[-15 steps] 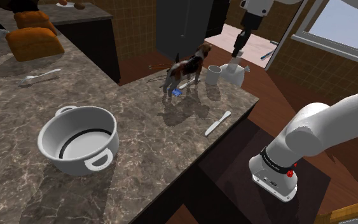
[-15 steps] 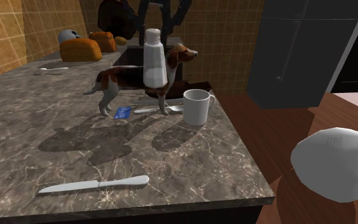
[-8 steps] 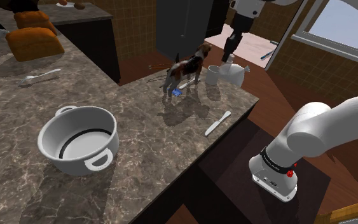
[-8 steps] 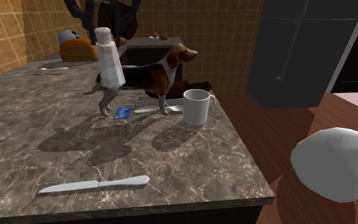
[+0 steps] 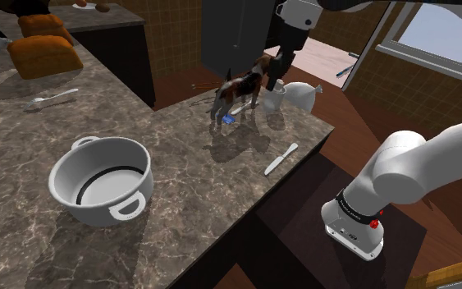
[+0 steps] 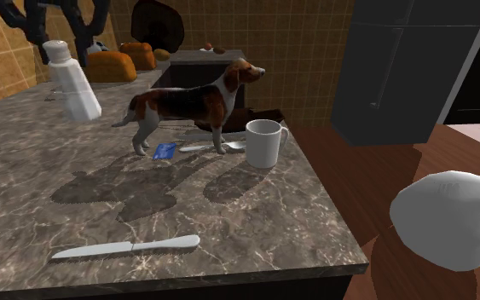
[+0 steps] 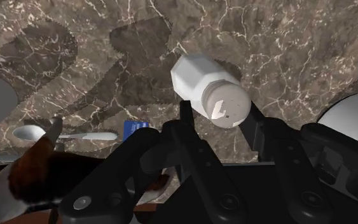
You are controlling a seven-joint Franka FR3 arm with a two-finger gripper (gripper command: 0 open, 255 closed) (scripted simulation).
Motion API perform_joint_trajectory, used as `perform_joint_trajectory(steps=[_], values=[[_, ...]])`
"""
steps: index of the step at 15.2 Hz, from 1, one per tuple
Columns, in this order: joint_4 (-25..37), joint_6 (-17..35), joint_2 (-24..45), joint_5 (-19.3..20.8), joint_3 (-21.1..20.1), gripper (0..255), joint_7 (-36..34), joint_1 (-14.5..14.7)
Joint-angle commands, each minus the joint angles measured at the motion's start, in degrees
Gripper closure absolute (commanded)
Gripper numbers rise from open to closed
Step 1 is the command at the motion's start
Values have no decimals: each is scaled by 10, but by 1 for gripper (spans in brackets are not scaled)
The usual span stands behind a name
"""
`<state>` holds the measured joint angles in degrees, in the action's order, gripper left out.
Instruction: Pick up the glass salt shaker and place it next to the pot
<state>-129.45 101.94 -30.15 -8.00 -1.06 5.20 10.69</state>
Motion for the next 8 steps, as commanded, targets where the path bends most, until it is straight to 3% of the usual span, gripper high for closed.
perform_joint_trajectory(steps=[1,8], values=[[8,0,4,-10,-23,255,-31,11],[45,21,46,-35,-100,255,-127,43]])
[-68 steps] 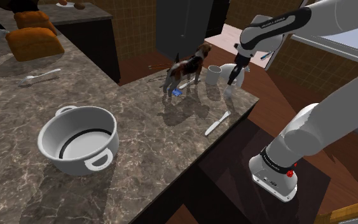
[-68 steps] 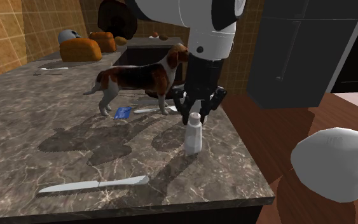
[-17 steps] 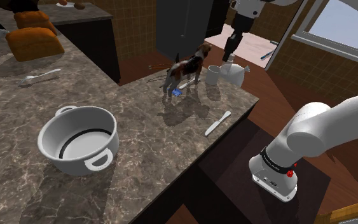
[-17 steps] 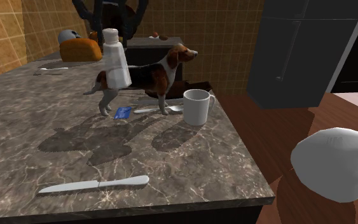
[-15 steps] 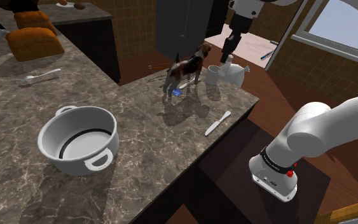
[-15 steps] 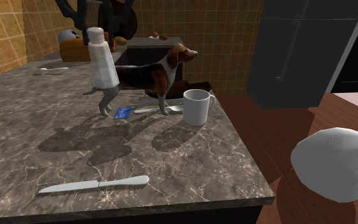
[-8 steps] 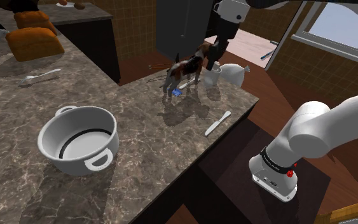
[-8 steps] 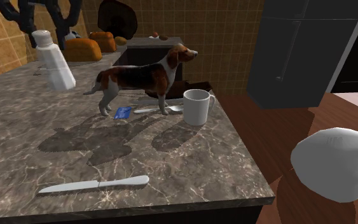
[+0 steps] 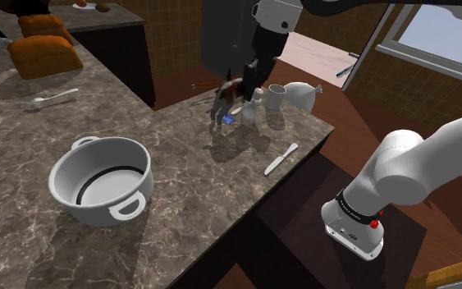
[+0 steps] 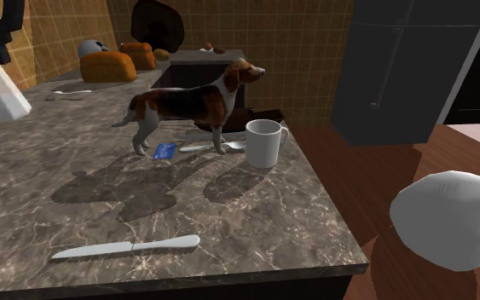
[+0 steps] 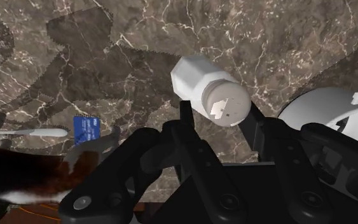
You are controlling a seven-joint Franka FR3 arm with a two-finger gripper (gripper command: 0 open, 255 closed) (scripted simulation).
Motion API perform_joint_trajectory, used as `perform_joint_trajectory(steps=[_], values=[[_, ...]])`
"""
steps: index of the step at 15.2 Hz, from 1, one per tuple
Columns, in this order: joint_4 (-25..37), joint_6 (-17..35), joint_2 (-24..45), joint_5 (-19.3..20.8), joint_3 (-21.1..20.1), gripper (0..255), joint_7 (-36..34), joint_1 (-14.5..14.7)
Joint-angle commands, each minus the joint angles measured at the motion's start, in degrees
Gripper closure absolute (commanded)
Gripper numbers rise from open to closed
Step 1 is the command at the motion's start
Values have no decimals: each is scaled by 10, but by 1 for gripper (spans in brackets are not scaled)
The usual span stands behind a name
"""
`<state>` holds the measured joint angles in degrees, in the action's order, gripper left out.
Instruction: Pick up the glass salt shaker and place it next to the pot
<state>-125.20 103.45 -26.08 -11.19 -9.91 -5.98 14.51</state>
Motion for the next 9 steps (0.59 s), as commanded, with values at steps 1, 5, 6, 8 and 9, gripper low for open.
perform_joint_trajectory(steps=[1,5,6,8,9], values=[[10,9,14,-5,-22,255,-29,9],[47,20,54,-8,-65,255,-85,23],[58,23,65,-7,-76,255,-100,26],[82,28,90,-4,-97,255,-129,33],[95,30,103,-1,-108,255,-144,36]])
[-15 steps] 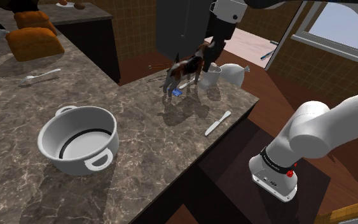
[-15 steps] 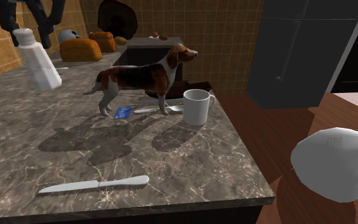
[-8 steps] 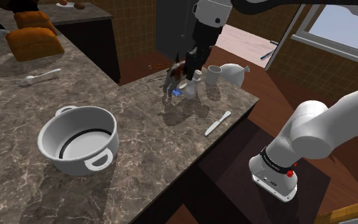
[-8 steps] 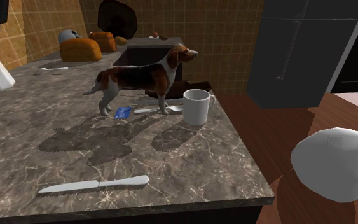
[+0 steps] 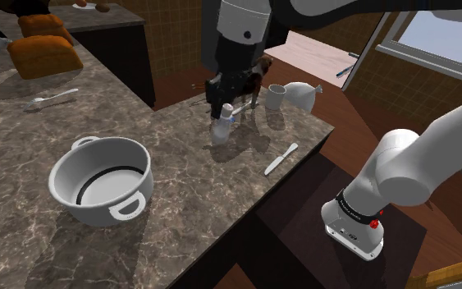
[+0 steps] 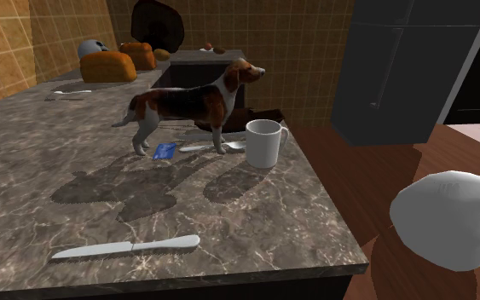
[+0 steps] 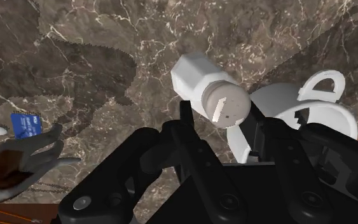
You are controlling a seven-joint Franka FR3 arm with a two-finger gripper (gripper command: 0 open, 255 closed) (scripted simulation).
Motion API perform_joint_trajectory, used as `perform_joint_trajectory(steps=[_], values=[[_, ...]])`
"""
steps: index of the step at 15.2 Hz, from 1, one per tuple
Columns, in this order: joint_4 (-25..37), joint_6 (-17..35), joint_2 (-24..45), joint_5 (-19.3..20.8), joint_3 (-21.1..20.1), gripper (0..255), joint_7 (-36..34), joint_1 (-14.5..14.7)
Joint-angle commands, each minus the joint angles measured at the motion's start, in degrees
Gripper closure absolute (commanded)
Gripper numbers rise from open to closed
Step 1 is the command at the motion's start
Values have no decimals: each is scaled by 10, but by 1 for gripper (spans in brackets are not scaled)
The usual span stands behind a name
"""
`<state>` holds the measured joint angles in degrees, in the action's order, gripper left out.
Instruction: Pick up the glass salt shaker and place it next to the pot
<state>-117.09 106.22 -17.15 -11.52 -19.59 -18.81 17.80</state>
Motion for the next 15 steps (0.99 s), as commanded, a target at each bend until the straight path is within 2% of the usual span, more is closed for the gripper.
perform_joint_trajectory(steps=[1,6,15], values=[[27,4,27,6,-21,255,-31,6],[114,8,114,43,-76,255,-118,26],[48,77,117,42,-78,255,-114,29]])
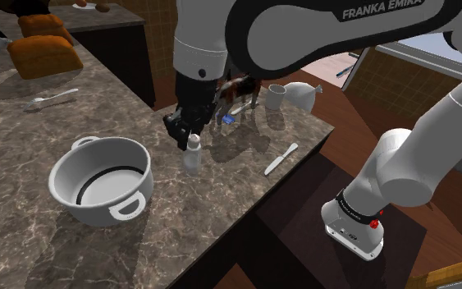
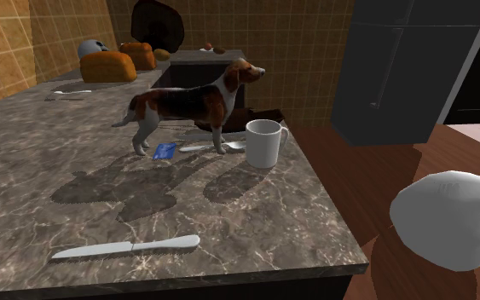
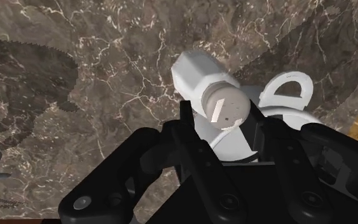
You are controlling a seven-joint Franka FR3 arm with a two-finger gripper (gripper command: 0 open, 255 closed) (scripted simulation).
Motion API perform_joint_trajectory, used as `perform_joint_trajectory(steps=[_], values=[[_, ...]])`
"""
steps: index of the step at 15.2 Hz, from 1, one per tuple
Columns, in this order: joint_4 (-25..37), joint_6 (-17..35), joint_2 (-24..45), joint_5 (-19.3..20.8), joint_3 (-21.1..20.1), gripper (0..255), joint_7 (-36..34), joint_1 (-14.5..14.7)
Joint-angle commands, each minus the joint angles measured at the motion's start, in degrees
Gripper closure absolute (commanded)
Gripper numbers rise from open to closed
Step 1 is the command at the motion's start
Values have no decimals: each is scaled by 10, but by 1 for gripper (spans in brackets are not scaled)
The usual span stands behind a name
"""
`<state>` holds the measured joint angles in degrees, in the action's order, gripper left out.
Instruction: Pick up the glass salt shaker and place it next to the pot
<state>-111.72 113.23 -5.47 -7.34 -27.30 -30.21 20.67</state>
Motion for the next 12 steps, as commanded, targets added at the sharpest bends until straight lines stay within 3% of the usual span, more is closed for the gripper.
perform_joint_trajectory(steps=[1,12], values=[[-13,15,2,0,-1,255,0,1],[-78,99,22,6,-6,255,0,3]])
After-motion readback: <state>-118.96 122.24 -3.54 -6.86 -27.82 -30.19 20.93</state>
